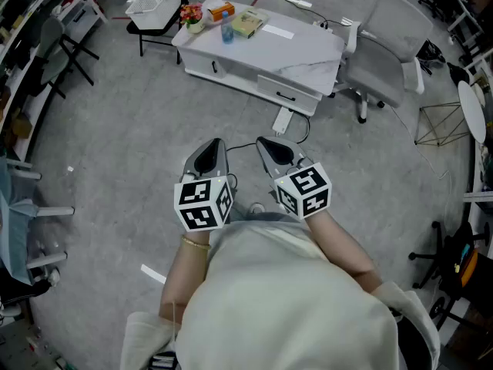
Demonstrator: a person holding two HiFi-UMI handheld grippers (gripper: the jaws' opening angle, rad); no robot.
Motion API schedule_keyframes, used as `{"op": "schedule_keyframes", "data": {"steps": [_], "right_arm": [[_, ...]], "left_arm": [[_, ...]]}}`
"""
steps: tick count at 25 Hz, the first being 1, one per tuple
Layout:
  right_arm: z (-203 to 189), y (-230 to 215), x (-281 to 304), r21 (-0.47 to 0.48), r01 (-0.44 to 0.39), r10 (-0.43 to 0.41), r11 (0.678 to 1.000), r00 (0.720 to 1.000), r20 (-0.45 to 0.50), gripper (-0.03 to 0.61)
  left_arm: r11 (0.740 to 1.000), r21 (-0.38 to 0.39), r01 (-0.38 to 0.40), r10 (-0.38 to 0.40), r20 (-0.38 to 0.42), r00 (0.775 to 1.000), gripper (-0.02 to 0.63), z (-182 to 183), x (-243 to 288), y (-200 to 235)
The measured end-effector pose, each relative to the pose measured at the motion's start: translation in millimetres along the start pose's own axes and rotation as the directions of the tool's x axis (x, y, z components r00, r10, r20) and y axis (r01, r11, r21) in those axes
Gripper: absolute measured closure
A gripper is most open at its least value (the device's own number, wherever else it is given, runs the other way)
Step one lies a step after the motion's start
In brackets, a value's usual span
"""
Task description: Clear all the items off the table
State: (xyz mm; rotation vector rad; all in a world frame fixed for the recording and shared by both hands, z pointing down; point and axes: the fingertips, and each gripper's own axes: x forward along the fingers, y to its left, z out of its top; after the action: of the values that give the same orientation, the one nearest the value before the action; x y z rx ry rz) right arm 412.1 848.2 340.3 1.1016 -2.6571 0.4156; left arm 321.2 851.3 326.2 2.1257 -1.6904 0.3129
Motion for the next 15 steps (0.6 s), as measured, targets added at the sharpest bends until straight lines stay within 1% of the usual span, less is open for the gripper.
{"op": "schedule_keyframes", "data": {"steps": [10,15], "right_arm": [[-5.6,5.4,-3.2,-0.013,-0.039,0.039,0.999,0.999,0.002,0.581],[-9.3,8.3,-1.6,0.014,-0.072,0.072,0.997,0.997,-0.005,0.581]], "left_arm": [[0.998,-0.034,-0.05,0.051,0.013,0.999,0.604,-4.1,-8.8,4.7],[0.998,-0.039,-0.044,0.044,0.005,0.999,0.604,-8.1,-8.6,0.0]]}}
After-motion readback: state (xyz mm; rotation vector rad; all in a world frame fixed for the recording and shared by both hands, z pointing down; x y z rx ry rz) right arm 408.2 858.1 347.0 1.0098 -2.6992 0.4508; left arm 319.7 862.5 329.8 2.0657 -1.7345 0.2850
